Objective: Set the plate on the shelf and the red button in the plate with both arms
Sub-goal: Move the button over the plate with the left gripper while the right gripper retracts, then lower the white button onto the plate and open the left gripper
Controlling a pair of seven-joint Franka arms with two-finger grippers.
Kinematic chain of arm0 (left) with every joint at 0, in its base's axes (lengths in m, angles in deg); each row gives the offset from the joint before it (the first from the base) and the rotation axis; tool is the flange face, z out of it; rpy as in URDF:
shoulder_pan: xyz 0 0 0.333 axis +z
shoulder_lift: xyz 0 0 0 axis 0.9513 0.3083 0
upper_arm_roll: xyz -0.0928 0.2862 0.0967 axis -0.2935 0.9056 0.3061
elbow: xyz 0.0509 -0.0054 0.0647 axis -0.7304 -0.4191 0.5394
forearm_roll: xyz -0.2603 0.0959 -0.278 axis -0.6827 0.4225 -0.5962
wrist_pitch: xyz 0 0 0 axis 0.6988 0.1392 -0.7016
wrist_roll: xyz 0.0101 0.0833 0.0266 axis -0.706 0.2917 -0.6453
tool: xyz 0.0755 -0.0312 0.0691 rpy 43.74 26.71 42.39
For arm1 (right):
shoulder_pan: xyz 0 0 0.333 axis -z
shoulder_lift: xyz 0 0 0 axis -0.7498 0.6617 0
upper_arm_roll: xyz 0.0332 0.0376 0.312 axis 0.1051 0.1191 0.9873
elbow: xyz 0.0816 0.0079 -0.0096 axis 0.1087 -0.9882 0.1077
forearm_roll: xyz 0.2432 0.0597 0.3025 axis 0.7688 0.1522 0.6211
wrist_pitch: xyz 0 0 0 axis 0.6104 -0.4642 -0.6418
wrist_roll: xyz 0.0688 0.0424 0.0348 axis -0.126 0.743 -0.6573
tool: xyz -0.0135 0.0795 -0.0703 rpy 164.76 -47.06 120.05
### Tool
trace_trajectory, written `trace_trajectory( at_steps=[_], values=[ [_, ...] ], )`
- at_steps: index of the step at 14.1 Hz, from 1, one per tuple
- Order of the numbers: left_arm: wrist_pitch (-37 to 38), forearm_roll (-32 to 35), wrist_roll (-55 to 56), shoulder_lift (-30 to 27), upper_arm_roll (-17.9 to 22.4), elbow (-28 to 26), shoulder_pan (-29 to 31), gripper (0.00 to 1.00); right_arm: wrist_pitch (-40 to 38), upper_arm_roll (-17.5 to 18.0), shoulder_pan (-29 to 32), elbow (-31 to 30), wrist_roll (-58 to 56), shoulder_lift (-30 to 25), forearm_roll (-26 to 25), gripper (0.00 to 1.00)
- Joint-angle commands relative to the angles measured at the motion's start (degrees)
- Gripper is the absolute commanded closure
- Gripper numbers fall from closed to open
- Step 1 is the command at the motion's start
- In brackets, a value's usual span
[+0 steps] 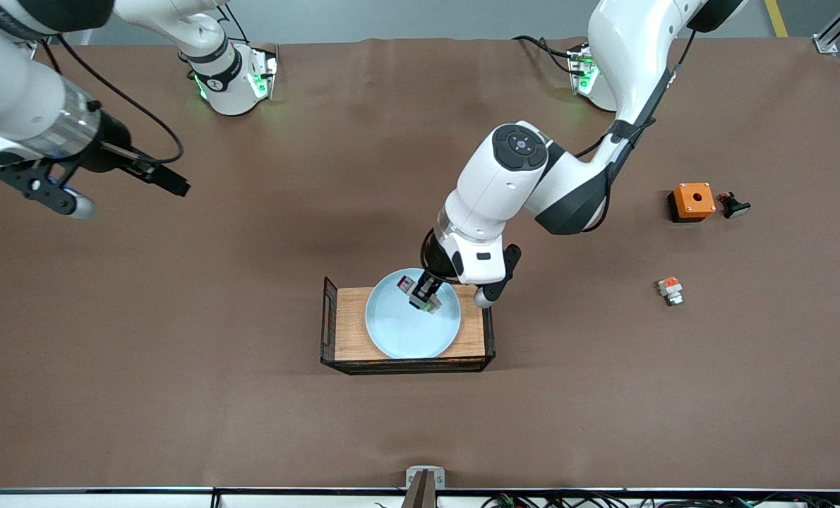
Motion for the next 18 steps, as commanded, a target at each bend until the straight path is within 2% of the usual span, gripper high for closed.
trace_trajectory(
  at_steps=[1, 4, 7, 16, 18],
  values=[
    [-2.91, 2.55, 1.80, 1.45, 0.59, -0.37, -1.17, 0.89, 0.79, 1.17, 6.10, -2.30, -11.63, -1.82, -0.44, 0.00],
    [-5.55, 8.42, 5.92, 3.29, 0.60, -0.45, -1.70, 0.89, 1.14, 1.17, 10.41, -2.21, -21.49, -1.82, -0.96, 0.00],
    [-6.26, 13.79, 9.71, 4.53, 0.60, -0.37, -2.05, 0.88, 2.11, 1.08, 11.74, -2.12, -27.92, -2.61, -4.13, 0.00],
    [-6.26, 16.36, 9.80, 6.20, 0.60, -0.45, -2.93, 0.82, 3.87, 1.17, 13.41, 2.62, -34.79, -2.09, -8.00, 0.00],
    [-6.26, 16.27, 9.80, 6.20, 0.60, -0.46, -2.93, 0.72, 3.78, 1.17, 13.50, 3.41, -34.70, -2.00, -8.00, 0.00]
  ],
)
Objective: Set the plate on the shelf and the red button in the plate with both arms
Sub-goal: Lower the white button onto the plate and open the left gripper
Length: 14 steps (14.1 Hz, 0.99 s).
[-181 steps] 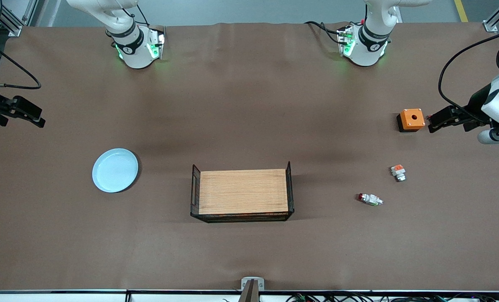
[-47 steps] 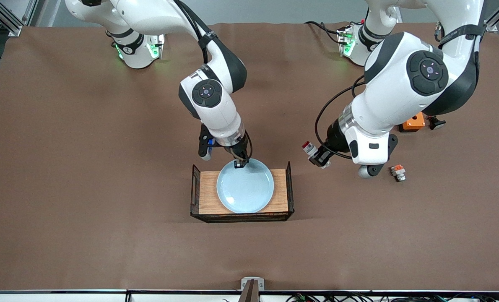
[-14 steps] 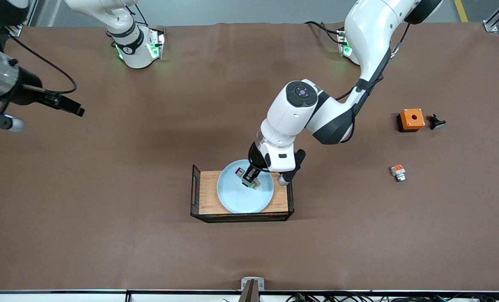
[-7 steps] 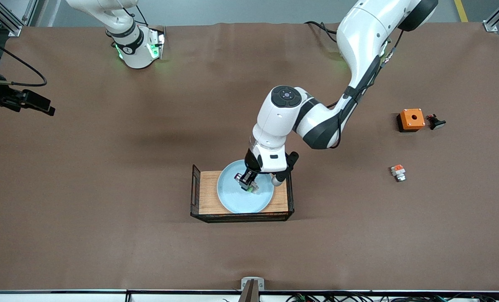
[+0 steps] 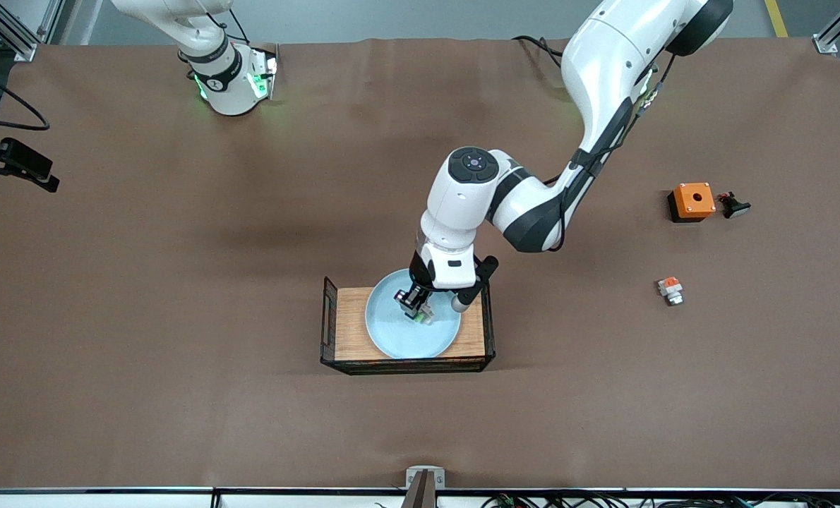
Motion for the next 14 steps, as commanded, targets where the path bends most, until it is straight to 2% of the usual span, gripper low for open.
trace_trajectory(
  at_steps=[1, 4, 5, 6, 7, 8, 14],
  values=[
    [-0.37, 1.61, 1.61, 0.34, 0.56, 0.66, -0.71, 0.63, -0.09, 1.15, 1.36, 1.15, -1.03, -0.07, -1.06, 0.00],
    [-0.37, 1.00, 1.35, -0.01, 0.47, 0.84, -0.45, 0.42, -0.09, 1.15, 1.36, 1.15, -1.03, 0.02, -1.06, 0.00],
    [-0.28, 0.91, 1.26, -0.27, 0.47, 0.93, -0.19, 0.32, -0.09, 1.15, 1.36, 1.15, -1.03, 0.11, -1.14, 0.00],
    [0.16, 1.00, 1.26, -0.53, 0.47, 1.01, -0.19, 0.20, -0.09, 1.15, 1.36, 1.15, -1.03, 0.11, -1.14, 0.00],
    [0.68, 1.00, 1.26, -0.80, 0.47, 1.19, -0.19, 0.03, -0.09, 1.15, 1.36, 1.15, -1.03, 0.11, -1.14, 0.00],
    [2.25, 0.91, 1.09, -1.67, 0.47, 1.19, -0.01, 0.00, -0.09, 1.15, 1.36, 1.15, -1.03, 0.11, -1.14, 0.00],
    [13.85, 0.73, -1.99, -8.87, -0.23, 2.16, 1.84, 0.00, -0.09, 1.15, 1.36, 1.15, -1.03, 0.11, -1.14, 0.00]
  ],
)
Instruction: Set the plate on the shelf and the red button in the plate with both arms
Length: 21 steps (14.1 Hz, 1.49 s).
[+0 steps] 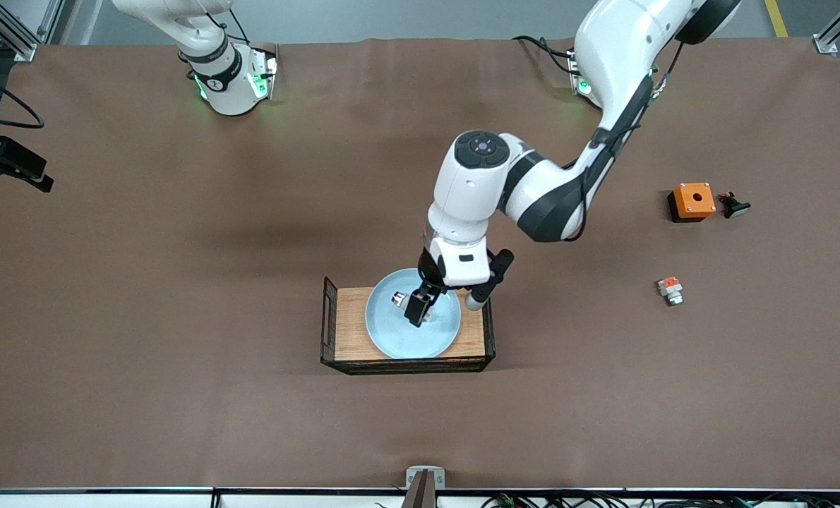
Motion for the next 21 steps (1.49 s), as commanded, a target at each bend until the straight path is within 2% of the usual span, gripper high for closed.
trace_trajectory(
  at_steps=[1, 6, 8, 11, 14, 21],
  values=[
    [5.85, 0.64, -0.94, -5.02, -0.47, -0.70, 0.70, 0.00, -0.13, 1.09, 1.21, 0.64, -0.74, 0.09, -1.06, 0.00],
    [14.72, -5.85, -9.00, -11.26, -0.47, -0.79, 3.50, 0.00, -0.13, 1.09, 1.21, 0.64, -0.74, 0.09, -1.06, 0.00],
    [18.94, -9.37, -15.15, -14.33, -0.47, -0.79, 6.40, 0.00, -0.13, 1.09, 1.21, 0.64, -0.74, 0.09, -0.97, 0.00],
    [29.21, -14.47, -29.19, -18.12, -0.47, -0.79, 11.14, 0.00, -0.13, 1.09, 1.21, 0.64, -0.74, 0.09, -0.97, 0.00],
    [34.59, -14.83, -37.83, -19.53, -0.20, -0.79, 14.83, 0.00, -0.13, 1.09, 1.21, 0.64, -0.74, 0.09, -0.97, 0.00],
    [41.54, -15.01, -62.60, -21.12, -0.20, -1.23, 24.85, 0.00, -0.22, 1.09, 1.21, 0.64, -0.65, 0.09, -0.89, 0.00]
  ],
)
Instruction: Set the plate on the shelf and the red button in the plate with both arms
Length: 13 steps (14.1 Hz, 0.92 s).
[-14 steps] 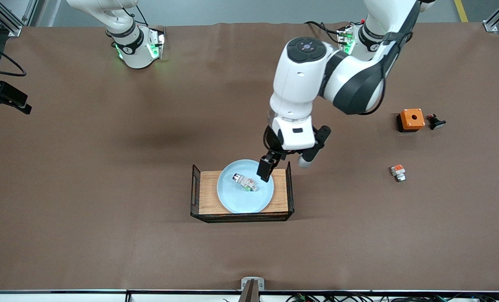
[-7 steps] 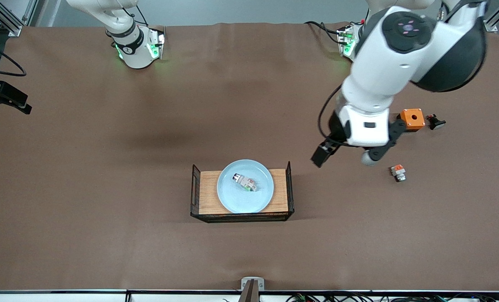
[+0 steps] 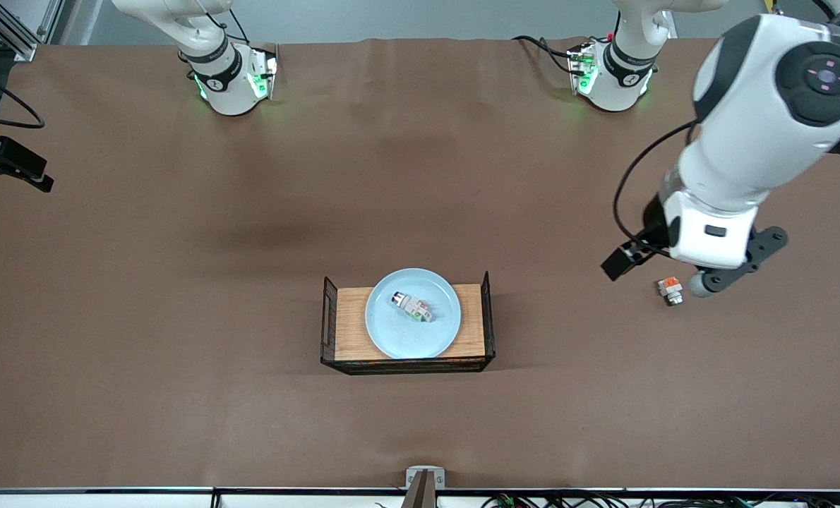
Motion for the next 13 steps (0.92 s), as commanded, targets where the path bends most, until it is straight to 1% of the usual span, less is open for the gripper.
trace_trajectory(
  at_steps=[1, 4, 6, 8, 9, 10, 11, 12, 13],
  values=[
    [3.97, -1.24, -10.53, -1.76, -0.31, -1.38, 3.92, 0.00, -0.14, 1.00, 1.16, 0.73, -0.63, 0.08, -0.87, 0.00],
    [5.04, -2.65, -12.42, -1.94, -0.39, -1.38, 5.60, 0.00, -0.13, 1.18, 0.99, 0.73, -0.37, 0.08, -0.87, 0.00],
    [5.04, -3.52, -12.42, -3.17, -0.04, -1.38, 5.77, 0.00, -0.13, 1.18, 0.99, 0.73, 0.07, 0.00, -0.34, 0.00],
    [6.52, -3.62, -12.85, -3.61, -0.56, -1.38, 7.69, 0.00, -0.13, 1.18, 0.99, 0.73, 0.07, 0.00, -0.43, 0.00],
    [6.97, -3.62, -14.07, -3.70, -0.48, -1.38, 8.14, 0.00, -0.13, 1.18, 1.07, 0.73, 0.07, 0.00, -0.43, 0.00],
    [6.97, -4.31, -16.44, -5.00, -0.05, -2.07, 8.23, 0.00, -0.13, 1.18, 1.07, 0.73, -0.01, 0.00, -0.43, 0.00],
    [6.89, -6.84, -20.46, -6.76, 1.70, -3.99, 8.32, 0.00, -0.13, 1.18, 1.07, 0.73, 0.07, 0.00, -0.25, 0.00],
    [6.88, -9.83, -23.81, -8.60, 4.85, -5.32, 8.06, 0.00, -0.13, 1.18, 1.07, 0.73, 0.07, 0.00, -0.16, 0.00],
    [6.88, -11.34, -26.37, -10.19, 6.19, -6.81, 7.97, 0.00, -0.22, 1.18, 0.99, 0.73, 0.07, -0.09, -0.16, 0.00]
  ],
)
